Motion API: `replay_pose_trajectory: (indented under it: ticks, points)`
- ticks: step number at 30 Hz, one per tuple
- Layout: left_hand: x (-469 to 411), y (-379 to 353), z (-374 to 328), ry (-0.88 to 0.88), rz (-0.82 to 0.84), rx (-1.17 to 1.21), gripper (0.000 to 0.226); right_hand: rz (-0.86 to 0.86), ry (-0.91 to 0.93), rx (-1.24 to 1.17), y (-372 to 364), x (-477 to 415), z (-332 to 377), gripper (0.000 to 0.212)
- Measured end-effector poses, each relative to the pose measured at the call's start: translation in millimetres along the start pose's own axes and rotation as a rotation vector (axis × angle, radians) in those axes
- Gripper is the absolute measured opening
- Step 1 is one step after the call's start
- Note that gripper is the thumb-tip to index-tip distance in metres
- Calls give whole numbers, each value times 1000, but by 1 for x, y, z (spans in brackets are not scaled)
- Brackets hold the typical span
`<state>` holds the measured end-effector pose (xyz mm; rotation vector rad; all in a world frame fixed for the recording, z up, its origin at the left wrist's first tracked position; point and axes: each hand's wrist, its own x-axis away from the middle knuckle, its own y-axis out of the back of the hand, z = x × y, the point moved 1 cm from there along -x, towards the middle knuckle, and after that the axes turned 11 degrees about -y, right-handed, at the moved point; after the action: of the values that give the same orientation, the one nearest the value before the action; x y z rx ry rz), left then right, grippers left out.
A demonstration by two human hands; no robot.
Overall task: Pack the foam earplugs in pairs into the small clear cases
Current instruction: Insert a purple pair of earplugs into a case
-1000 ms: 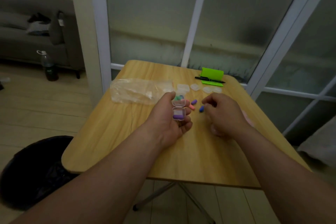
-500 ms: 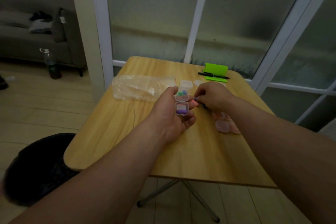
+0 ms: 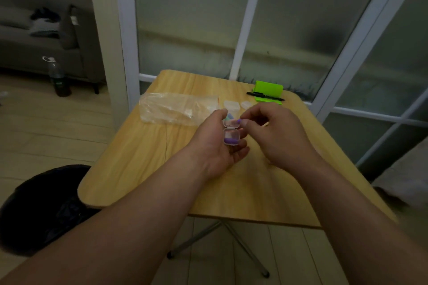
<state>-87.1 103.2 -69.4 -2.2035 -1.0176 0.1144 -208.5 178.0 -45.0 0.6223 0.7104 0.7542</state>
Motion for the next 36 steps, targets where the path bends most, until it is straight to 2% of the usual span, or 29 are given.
replay_pose_trajectory:
  ticks: [4,18,21,24,26,28,31,34,36]
  points:
    - [3,0,1,21,20,17,58,43,31,78,-10,14,-1,7]
    - [6,4,2,51,33,46,57,55,26,62,-22,19,0,13]
    - [6,5,2,51,41,41,56,50,41,14,-21,18,-1,12]
    - [3,7,3,56,47,-8,57,-36,-18,-142,-15,12,-5,5]
    - [4,7,3,73,78,-33,47,-76,-79,-194,-11,8,-9,11]
    - [5,7,3,81,99,-37,44,-24,-99,-185,-10,8,-10,23]
    - [4,7,4,87,96,-28,53,65,-60,-157,-10,13,-8,28]
    - [2,10,2,83,62,-20,71,44,3,-150,-7,20,-6,18]
    - [1,11,-1,76,76,8,72,86,43,-120,-5,26,-5,11]
